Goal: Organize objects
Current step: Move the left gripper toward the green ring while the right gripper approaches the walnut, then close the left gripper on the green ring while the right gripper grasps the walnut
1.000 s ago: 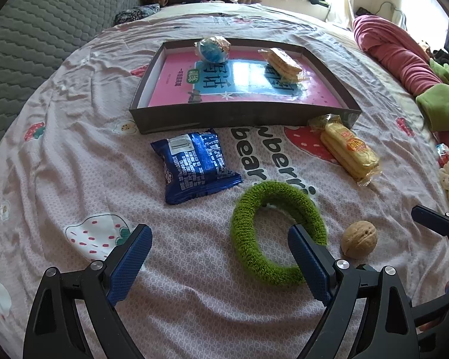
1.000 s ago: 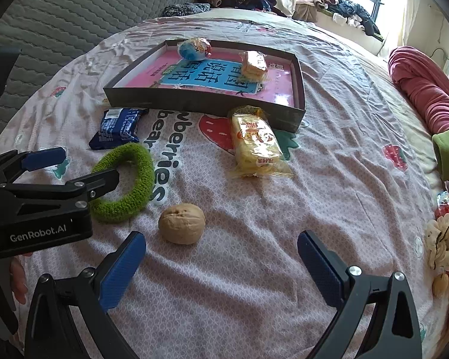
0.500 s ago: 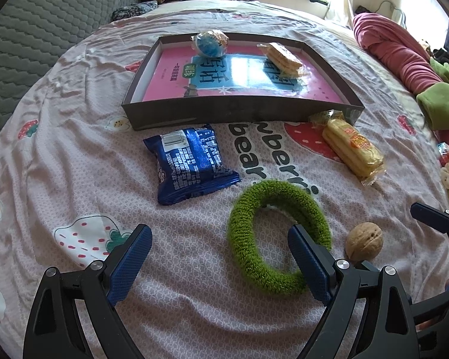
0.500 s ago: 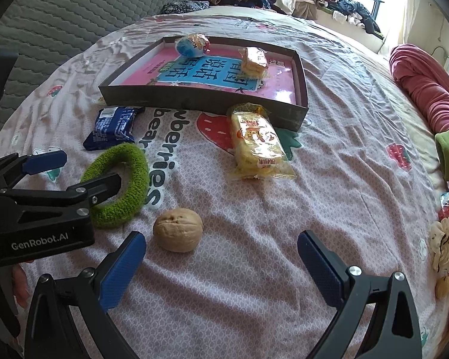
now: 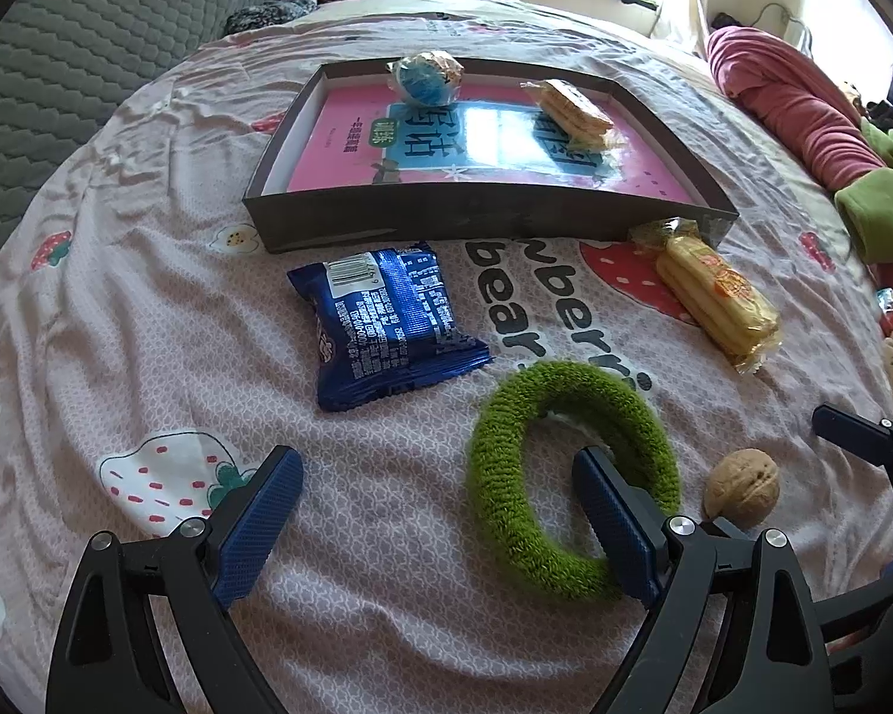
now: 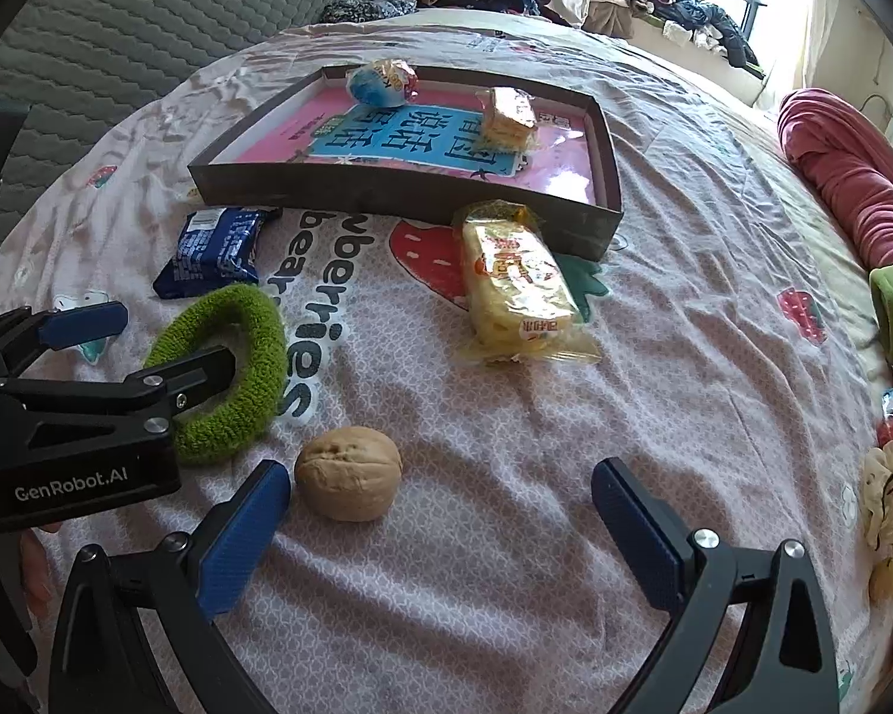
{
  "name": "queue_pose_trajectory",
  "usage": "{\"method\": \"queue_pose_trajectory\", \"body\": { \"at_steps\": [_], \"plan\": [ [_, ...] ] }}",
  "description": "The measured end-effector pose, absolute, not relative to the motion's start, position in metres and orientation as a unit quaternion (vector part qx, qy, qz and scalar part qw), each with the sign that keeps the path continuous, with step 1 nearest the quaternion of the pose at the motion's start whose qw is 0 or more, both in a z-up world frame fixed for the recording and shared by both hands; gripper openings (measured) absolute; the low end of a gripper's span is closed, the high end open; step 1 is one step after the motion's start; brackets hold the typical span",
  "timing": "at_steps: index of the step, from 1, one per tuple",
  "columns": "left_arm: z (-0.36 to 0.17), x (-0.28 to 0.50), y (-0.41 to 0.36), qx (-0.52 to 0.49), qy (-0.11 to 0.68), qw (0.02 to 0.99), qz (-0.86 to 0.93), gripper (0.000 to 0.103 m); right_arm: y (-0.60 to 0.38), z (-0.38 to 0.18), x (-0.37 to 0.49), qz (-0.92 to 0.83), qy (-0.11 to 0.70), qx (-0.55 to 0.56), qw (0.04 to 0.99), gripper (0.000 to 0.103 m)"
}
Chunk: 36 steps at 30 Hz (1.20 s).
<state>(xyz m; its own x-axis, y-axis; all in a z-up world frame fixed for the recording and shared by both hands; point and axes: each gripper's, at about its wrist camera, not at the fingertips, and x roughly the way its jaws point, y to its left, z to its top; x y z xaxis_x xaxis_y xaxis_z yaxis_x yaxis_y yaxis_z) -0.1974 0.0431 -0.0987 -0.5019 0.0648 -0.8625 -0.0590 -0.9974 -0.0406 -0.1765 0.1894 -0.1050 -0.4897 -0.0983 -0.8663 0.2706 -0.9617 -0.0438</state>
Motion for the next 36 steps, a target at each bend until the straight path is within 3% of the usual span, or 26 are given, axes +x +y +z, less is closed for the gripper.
{"method": "queue_pose_trajectory", "body": {
  "at_steps": [9, 22, 28, 30, 36],
  "plan": [
    [-0.1029, -0.1994, 0.0431, -0.495, 0.000, 0.033, 0.868, 0.093, 0.1883, -0.1083, -0.1795, -0.862, 0.080, 0.490, 0.106, 0.102],
    [-0.1024, -0.1985, 0.0443, -0.492, 0.000, 0.033, 0.870, 0.092, 0.1859, -0.1109, -0.1810, -0.861, 0.075, 0.491, 0.106, 0.087],
    [-0.1013, -0.1963, 0.0463, -0.493, 0.002, 0.038, 0.869, 0.084, 0.1854, -0.1092, -0.1807, -0.863, 0.071, 0.489, 0.108, 0.077],
    [-0.1006, -0.1959, 0.0468, -0.494, 0.000, 0.040, 0.869, 0.075, 0.1849, -0.1086, -0.1805, -0.863, 0.071, 0.489, 0.109, 0.074],
    [-0.0985, -0.1952, 0.0494, -0.496, 0.000, 0.045, 0.867, 0.069, 0.1855, -0.1069, -0.1795, -0.863, 0.068, 0.489, 0.110, 0.065]
  ]
}}
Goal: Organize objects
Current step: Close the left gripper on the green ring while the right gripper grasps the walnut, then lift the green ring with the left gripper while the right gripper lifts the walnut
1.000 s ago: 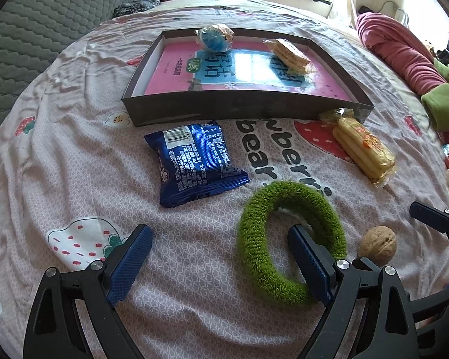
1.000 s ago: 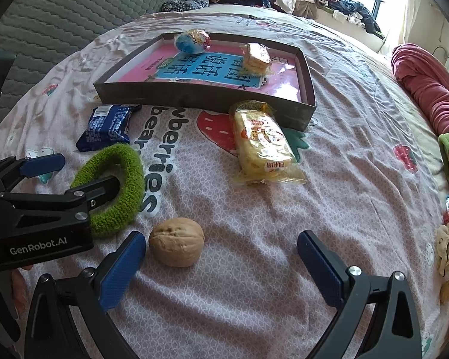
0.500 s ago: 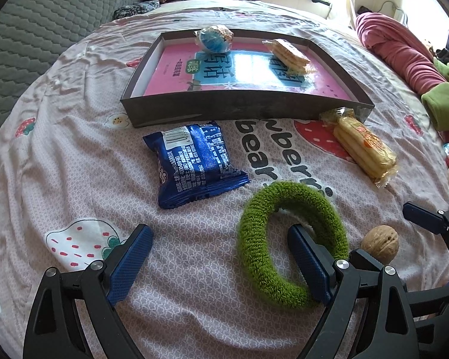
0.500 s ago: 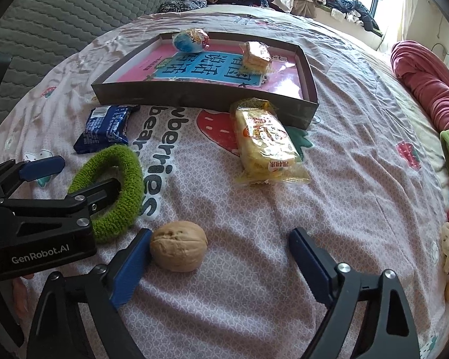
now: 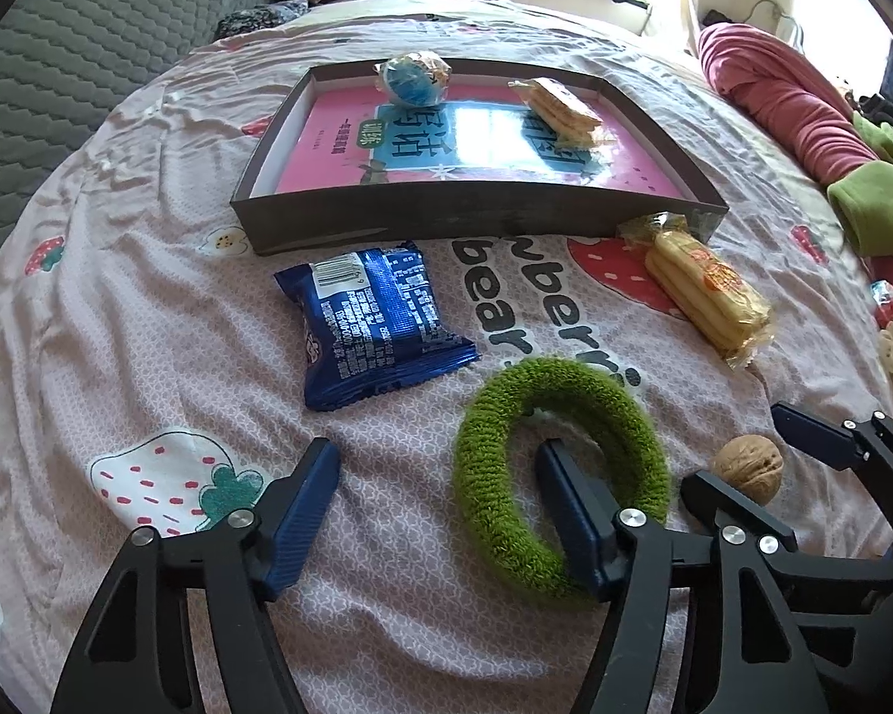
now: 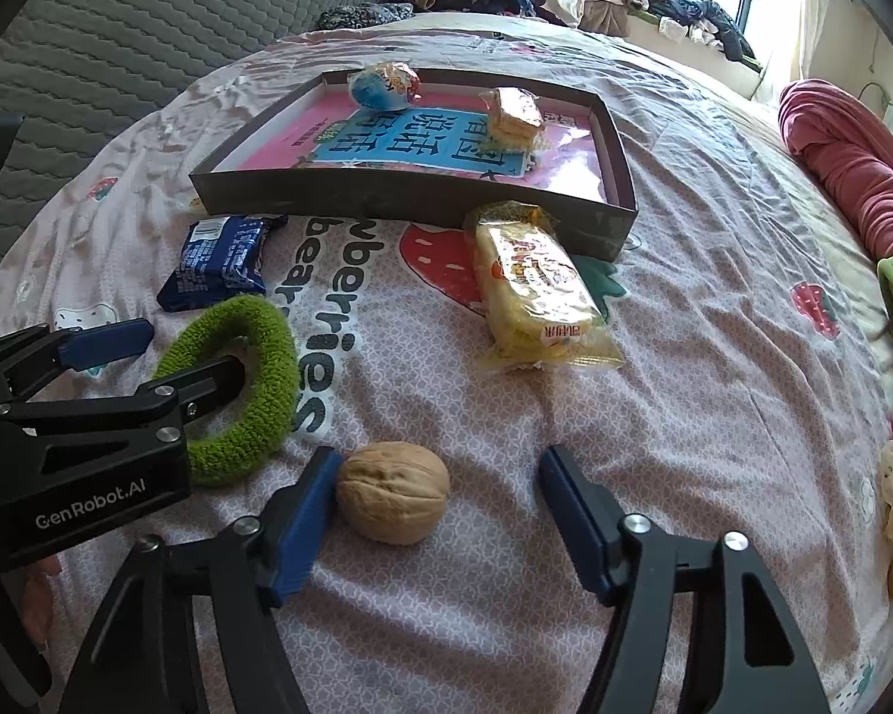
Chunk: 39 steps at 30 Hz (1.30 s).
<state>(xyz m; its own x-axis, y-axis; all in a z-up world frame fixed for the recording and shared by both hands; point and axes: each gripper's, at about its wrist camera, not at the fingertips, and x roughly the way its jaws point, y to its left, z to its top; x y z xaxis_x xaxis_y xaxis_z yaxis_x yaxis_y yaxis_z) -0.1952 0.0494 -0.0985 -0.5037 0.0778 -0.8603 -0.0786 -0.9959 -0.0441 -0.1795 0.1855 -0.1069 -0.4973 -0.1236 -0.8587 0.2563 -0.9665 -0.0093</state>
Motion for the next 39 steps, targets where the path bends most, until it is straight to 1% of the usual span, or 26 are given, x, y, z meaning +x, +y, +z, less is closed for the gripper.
{"method": "queue_pose_trajectory", "body": {
  "at_steps": [1, 2, 3, 5, 7, 10, 12, 13, 15, 21, 39],
  "plan": [
    [-0.099, -0.195, 0.049, -0.496, 0.001, 0.046, 0.867, 0.069, 0.186, -0.107, -0.179, -0.863, 0.068, 0.489, 0.110, 0.063],
    [-0.098, -0.194, 0.050, -0.497, 0.002, 0.047, 0.867, 0.066, 0.186, -0.107, -0.179, -0.863, 0.067, 0.489, 0.110, 0.062],
    [-0.098, -0.193, 0.050, -0.497, 0.001, 0.051, 0.866, 0.060, 0.185, -0.107, -0.179, -0.862, 0.067, 0.489, 0.111, 0.060],
    [-0.097, -0.192, 0.050, -0.498, -0.001, 0.055, 0.865, 0.056, 0.185, -0.105, -0.178, -0.862, 0.066, 0.489, 0.112, 0.057],
    [-0.096, -0.191, 0.050, -0.499, -0.005, 0.061, 0.864, 0.050, 0.185, -0.104, -0.177, -0.862, 0.063, 0.489, 0.115, 0.050],
    [-0.095, -0.190, 0.050, -0.501, -0.008, 0.069, 0.863, 0.038, 0.184, -0.103, -0.175, -0.862, 0.061, 0.490, 0.117, 0.044],
    [-0.095, -0.189, 0.050, -0.504, -0.013, 0.076, 0.860, 0.027, 0.184, -0.103, -0.174, -0.862, 0.060, 0.490, 0.117, 0.041],
    [-0.095, -0.188, 0.050, -0.505, -0.013, 0.077, 0.860, 0.026, 0.184, -0.103, -0.174, -0.861, 0.060, 0.491, 0.117, 0.039],
    [-0.095, -0.188, 0.049, -0.507, -0.020, 0.082, 0.858, 0.019, 0.184, -0.102, -0.173, -0.862, 0.059, 0.490, 0.117, 0.037],
    [-0.094, -0.187, 0.046, -0.511, -0.033, 0.090, 0.854, 0.013, 0.185, -0.101, -0.171, -0.863, 0.053, 0.488, 0.120, 0.037],
    [-0.079, -0.169, 0.045, -0.501, -0.022, 0.082, 0.861, 0.013, 0.186, -0.088, -0.154, -0.865, 0.044, 0.481, 0.135, 0.037]
  ]
}}
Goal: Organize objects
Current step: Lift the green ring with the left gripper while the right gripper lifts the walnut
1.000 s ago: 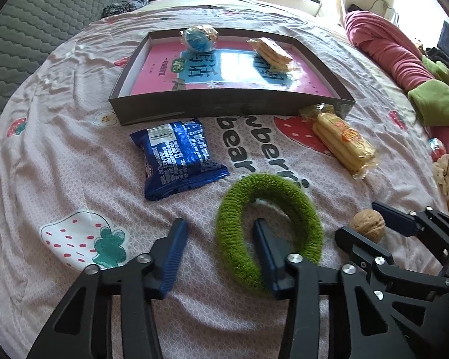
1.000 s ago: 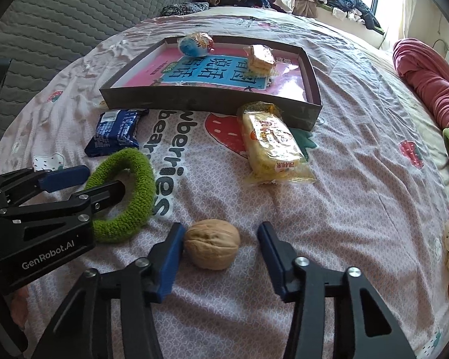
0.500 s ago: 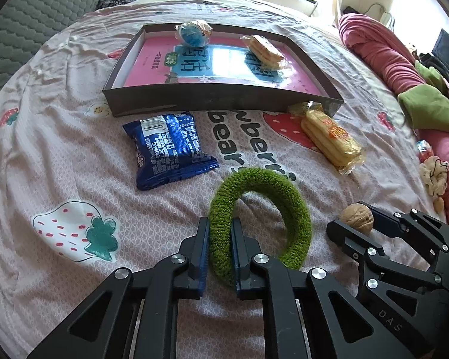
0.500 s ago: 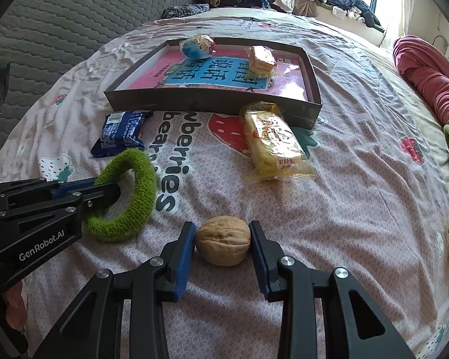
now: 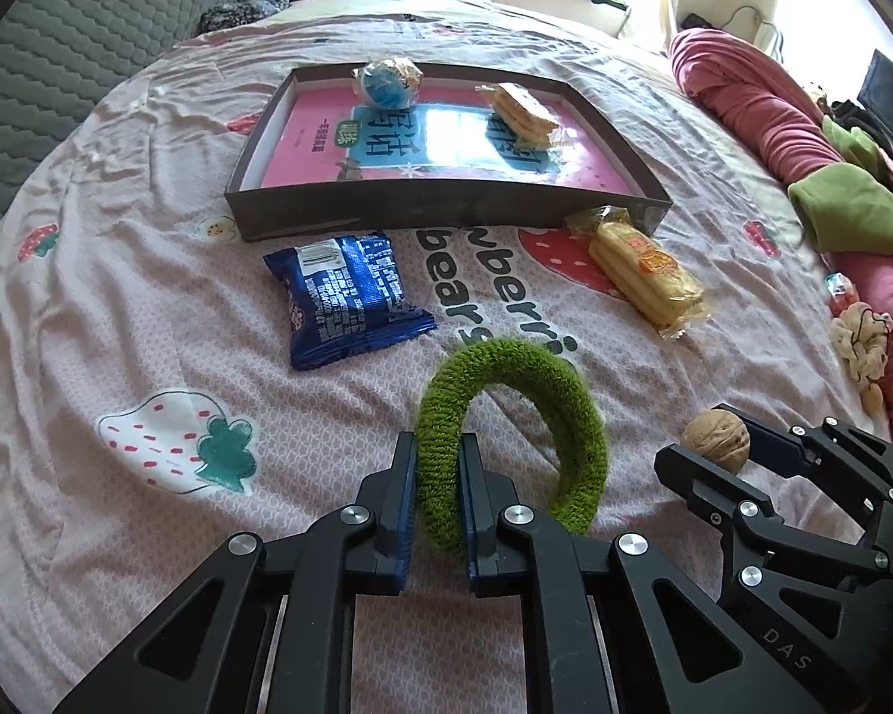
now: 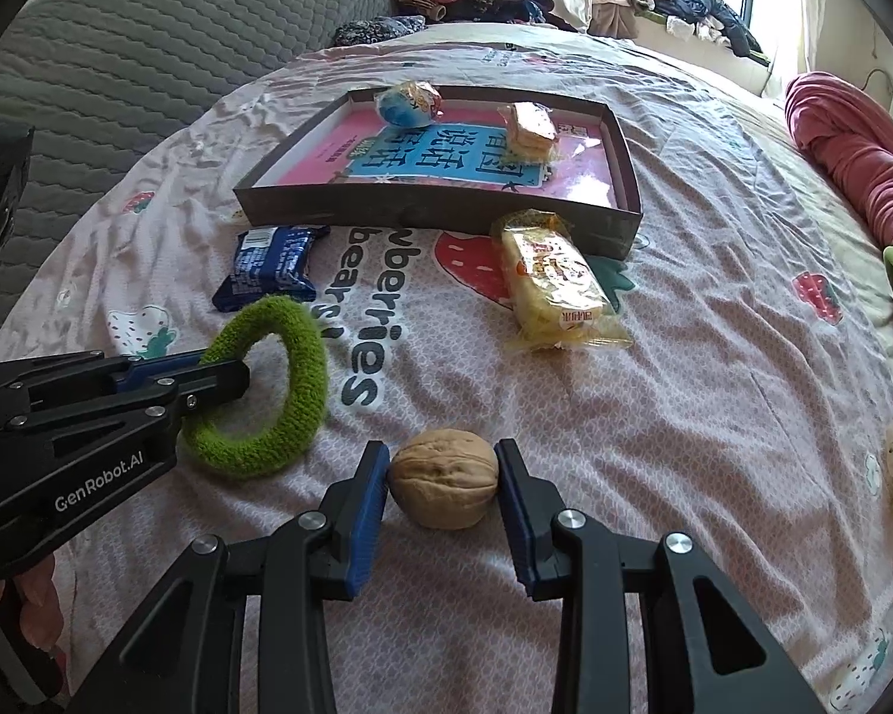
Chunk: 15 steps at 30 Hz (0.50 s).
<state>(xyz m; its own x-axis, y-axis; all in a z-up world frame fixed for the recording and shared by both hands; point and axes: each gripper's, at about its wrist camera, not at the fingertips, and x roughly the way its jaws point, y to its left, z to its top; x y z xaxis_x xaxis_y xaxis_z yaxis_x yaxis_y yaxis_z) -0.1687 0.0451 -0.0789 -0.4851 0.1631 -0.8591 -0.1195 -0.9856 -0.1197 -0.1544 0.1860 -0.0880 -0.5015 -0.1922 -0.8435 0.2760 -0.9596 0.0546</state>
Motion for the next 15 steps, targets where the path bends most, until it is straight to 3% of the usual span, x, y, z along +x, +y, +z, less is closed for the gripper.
{"method": "queue_pose_trajectory", "body": {
  "at_steps": [15],
  "plan": [
    [-0.053, -0.144, 0.040, -0.487, -0.018, 0.076, 0.870, 0.013, 0.188, -0.057, -0.129, -0.874, 0.048, 0.463, 0.137, 0.037]
  ]
}}
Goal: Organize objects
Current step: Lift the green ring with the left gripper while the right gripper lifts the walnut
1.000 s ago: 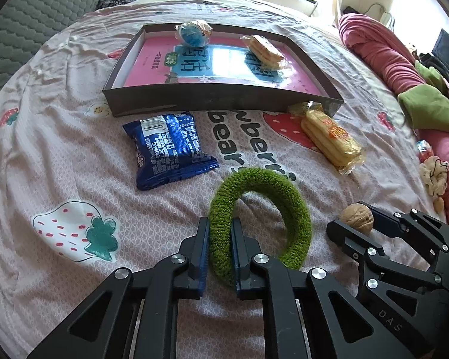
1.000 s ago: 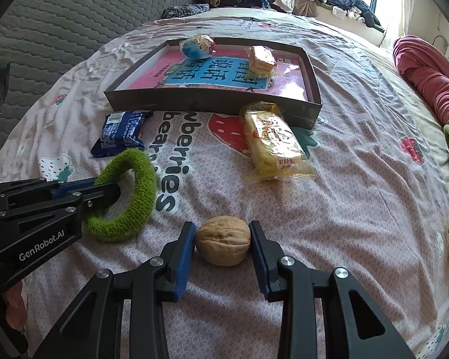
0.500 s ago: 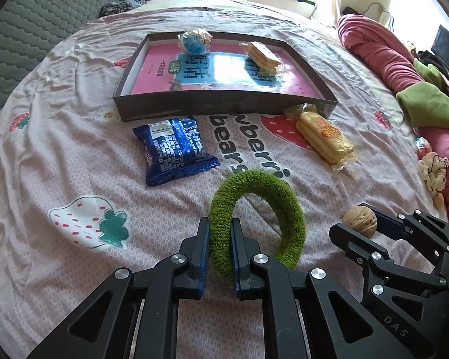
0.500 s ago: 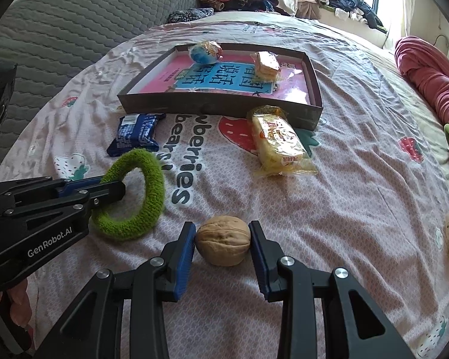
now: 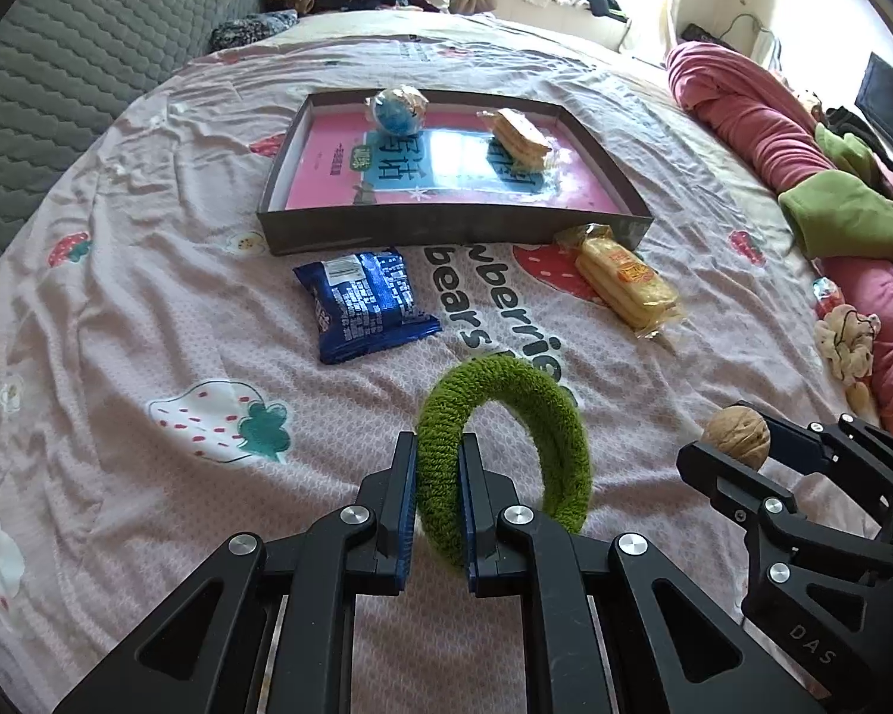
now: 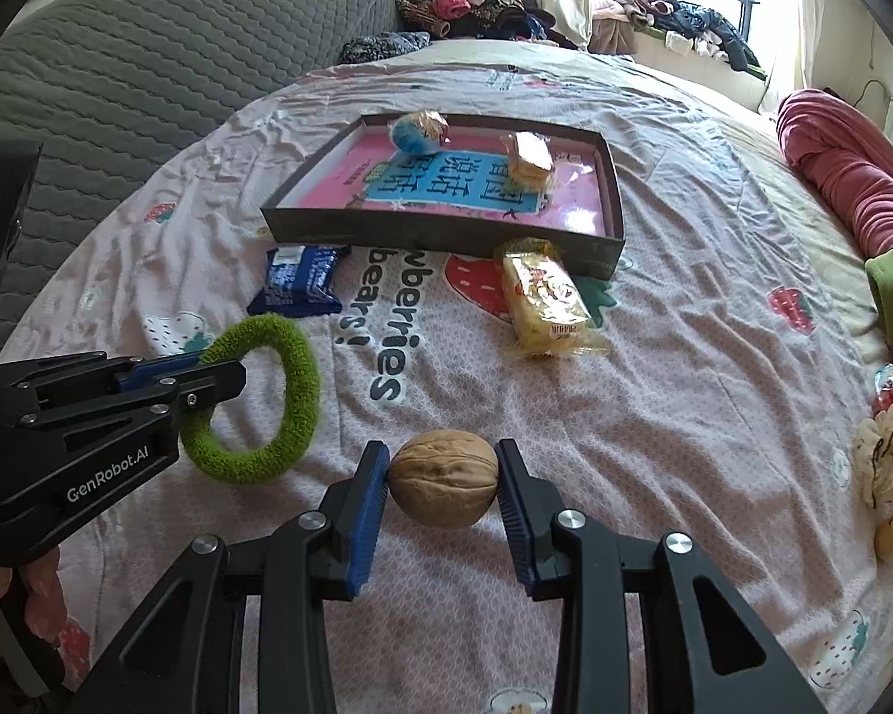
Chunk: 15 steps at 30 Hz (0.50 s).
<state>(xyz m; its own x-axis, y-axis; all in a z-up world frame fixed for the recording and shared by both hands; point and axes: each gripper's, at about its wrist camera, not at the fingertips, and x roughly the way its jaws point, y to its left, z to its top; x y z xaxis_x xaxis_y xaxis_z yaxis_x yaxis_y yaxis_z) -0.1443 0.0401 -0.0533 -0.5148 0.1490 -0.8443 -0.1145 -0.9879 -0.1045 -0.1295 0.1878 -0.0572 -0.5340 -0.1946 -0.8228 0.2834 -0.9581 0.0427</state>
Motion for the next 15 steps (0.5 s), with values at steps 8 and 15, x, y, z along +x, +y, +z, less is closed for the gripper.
{"method": "queue_pose_trajectory", "body": {
  "at_steps": [8, 15],
  "plan": [
    [-0.036, -0.132, 0.038, -0.473, -0.016, 0.076, 0.877, 0.013, 0.184, -0.041, -0.119, -0.879, 0.052, 0.452, 0.139, 0.037],
    [-0.015, -0.117, 0.032, -0.457, -0.017, 0.073, 0.886, 0.013, 0.180, -0.021, -0.107, -0.888, 0.056, 0.435, 0.141, 0.037]
  ]
}}
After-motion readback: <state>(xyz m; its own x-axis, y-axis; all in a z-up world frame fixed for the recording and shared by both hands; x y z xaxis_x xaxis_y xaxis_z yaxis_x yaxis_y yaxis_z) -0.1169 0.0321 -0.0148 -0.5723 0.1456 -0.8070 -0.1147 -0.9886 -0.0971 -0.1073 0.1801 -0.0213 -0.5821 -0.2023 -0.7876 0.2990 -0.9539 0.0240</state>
